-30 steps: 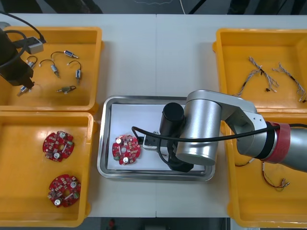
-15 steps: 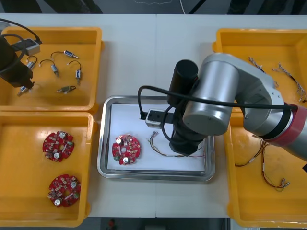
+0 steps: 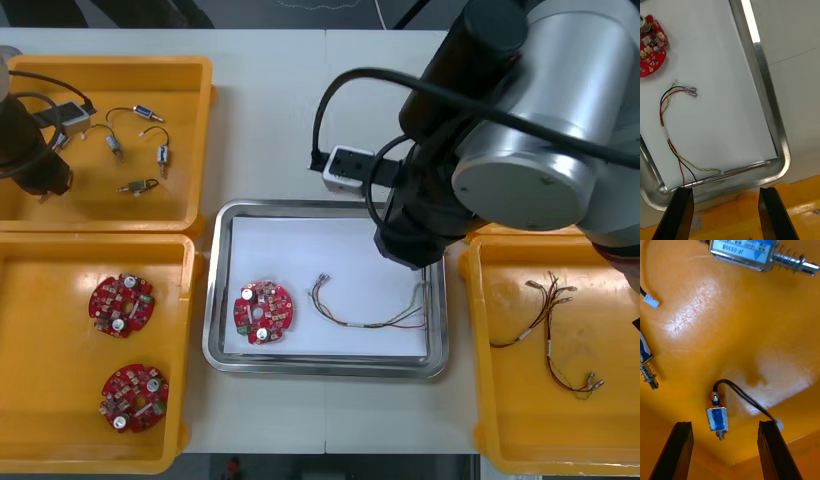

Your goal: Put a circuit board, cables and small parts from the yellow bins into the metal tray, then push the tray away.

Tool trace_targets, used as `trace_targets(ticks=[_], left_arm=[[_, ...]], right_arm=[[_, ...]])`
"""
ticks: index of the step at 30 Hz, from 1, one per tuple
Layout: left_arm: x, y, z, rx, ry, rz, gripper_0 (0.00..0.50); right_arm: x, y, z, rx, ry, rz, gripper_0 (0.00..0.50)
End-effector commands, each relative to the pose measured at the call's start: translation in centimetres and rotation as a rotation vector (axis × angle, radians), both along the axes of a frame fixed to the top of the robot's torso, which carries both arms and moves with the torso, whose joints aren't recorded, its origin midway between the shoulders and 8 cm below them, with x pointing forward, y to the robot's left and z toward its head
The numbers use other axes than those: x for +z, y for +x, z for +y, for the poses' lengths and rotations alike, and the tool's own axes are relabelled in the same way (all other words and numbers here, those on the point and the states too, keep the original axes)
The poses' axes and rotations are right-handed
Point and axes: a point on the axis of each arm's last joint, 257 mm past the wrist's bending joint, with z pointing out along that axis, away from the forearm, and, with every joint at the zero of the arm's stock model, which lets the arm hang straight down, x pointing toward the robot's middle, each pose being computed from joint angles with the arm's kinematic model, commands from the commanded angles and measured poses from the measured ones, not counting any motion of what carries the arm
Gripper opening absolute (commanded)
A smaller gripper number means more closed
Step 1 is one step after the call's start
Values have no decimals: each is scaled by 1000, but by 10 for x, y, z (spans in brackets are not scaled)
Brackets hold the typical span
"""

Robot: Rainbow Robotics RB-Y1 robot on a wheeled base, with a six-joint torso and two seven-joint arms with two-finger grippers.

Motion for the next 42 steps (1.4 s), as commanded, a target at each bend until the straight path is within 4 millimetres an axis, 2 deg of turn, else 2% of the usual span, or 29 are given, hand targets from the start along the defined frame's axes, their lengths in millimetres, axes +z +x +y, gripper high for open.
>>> trace_targets(ticks=[1, 6, 10, 19, 27, 34, 42], left_arm=[[23, 17, 1, -56, 45, -43, 500], [17, 16, 1, -51, 39, -34, 500], [11, 17, 1, -53, 34, -39, 500], [-4, 22, -5, -71, 46, -53, 500], [-16, 20, -6, -77, 39, -55, 500], [-26, 17, -3, -78, 34, -54, 500], [-37, 12, 3, -76, 39, -48, 500]], right_arm=[[40, 10, -8, -5, 57, -101, 500], [66, 22, -34, -62, 76, -163, 500], [72, 28, -60, -126, 84, -174, 500], [85, 47, -147, -376, 151, -197, 500], [95, 65, -200, -565, 253, -171, 500], [99, 76, -239, -694, 263, -191, 500], [78, 84, -263, -777, 253, -114, 500]])
